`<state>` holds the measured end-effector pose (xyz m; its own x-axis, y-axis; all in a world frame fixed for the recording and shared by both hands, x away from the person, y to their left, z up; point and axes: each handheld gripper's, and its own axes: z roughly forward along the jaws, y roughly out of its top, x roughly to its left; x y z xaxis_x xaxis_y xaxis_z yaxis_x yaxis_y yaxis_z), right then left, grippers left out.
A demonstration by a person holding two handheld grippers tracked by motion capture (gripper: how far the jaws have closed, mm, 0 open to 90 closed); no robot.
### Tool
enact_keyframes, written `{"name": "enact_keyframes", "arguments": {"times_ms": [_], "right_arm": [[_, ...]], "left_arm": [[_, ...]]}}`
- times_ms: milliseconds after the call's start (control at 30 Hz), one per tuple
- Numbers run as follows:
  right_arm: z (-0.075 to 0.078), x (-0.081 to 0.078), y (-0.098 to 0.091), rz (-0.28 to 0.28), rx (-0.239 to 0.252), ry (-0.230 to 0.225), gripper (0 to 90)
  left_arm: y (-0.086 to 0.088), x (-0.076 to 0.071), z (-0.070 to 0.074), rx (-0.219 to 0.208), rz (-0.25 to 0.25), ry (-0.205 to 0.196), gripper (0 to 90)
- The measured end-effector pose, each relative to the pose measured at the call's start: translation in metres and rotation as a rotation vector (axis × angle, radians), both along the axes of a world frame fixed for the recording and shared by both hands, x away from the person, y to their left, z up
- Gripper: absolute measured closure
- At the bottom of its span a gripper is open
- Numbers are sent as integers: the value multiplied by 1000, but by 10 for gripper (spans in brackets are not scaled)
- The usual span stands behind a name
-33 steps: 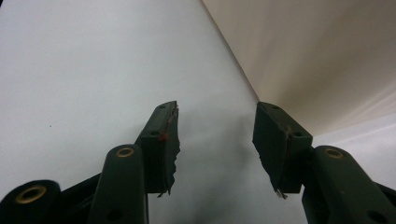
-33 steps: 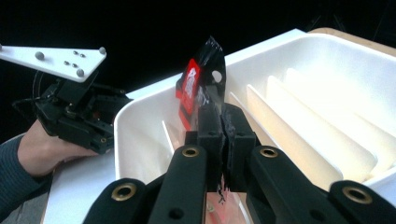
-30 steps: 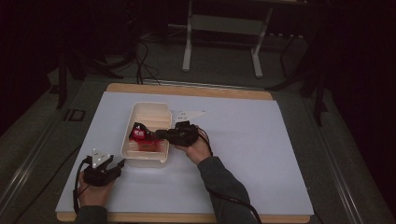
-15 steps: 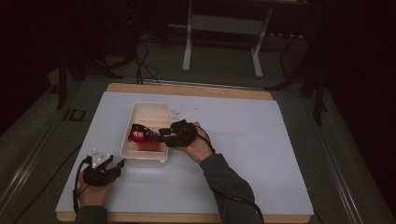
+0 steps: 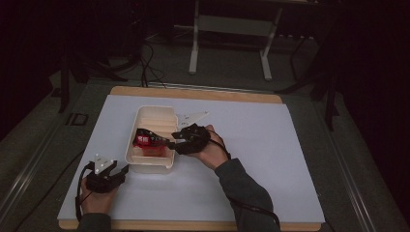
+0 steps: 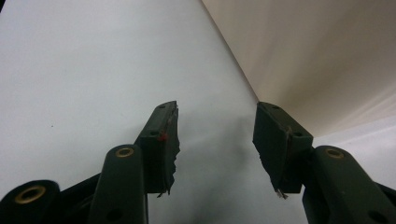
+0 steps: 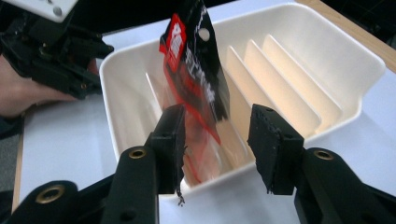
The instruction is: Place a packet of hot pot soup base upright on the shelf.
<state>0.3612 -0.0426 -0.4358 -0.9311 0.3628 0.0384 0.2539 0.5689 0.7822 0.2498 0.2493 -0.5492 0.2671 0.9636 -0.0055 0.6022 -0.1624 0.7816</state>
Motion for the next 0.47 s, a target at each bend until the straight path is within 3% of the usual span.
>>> {"name": "enact_keyframes", "arguments": {"times_ms": [467], "right_arm": [[-15, -5, -38, -88, -40, 41, 523]], "left_arm": [[1, 0, 0, -11, 6, 0, 503]]}}
